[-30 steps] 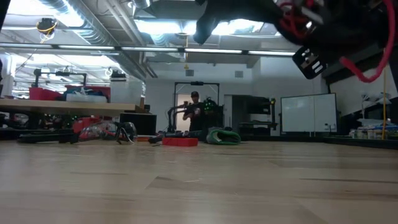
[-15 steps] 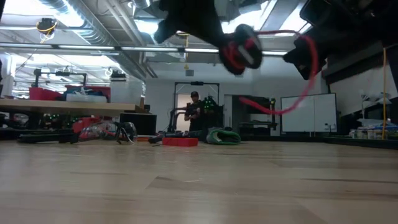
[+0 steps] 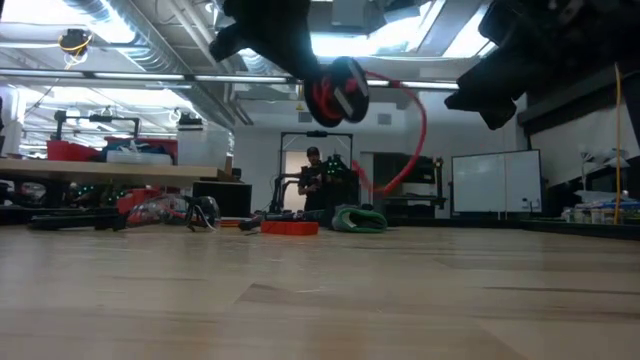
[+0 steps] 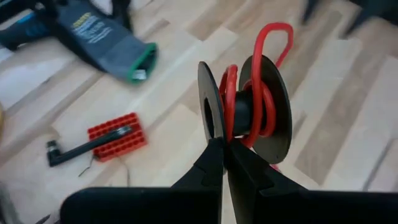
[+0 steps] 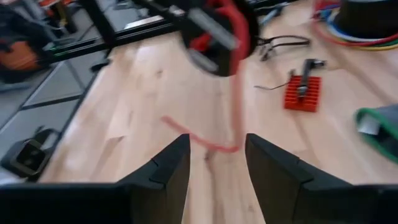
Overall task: Coil cords
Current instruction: Coil the orange wire into the black spool
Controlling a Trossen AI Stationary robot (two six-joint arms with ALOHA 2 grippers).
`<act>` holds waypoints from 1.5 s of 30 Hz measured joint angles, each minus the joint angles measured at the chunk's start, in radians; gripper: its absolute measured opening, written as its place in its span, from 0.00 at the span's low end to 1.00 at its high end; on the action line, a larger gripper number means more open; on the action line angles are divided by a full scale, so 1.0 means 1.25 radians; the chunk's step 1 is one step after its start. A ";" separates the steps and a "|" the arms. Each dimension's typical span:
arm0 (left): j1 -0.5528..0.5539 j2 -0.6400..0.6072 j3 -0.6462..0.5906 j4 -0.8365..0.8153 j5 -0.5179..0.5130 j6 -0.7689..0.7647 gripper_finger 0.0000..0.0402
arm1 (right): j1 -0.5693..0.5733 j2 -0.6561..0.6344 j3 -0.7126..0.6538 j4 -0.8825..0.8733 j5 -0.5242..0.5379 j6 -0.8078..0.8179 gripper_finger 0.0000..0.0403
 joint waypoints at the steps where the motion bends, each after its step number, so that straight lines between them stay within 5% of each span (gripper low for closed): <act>1: 0.000 0.000 0.000 -0.004 -0.005 -0.006 0.00 | 0.000 0.000 0.000 0.001 -0.011 0.000 0.39; 17: 0.000 0.000 0.000 0.085 -0.017 0.022 0.00 | 0.000 0.000 0.000 -0.001 0.112 0.000 0.39; 40: 0.000 0.000 0.000 0.174 -0.016 0.064 0.00 | 0.000 0.000 0.000 -0.060 0.112 0.062 0.39; 45: 0.000 0.000 0.000 0.176 -0.016 0.064 0.00 | 0.000 0.001 -0.001 -0.110 0.112 0.089 0.32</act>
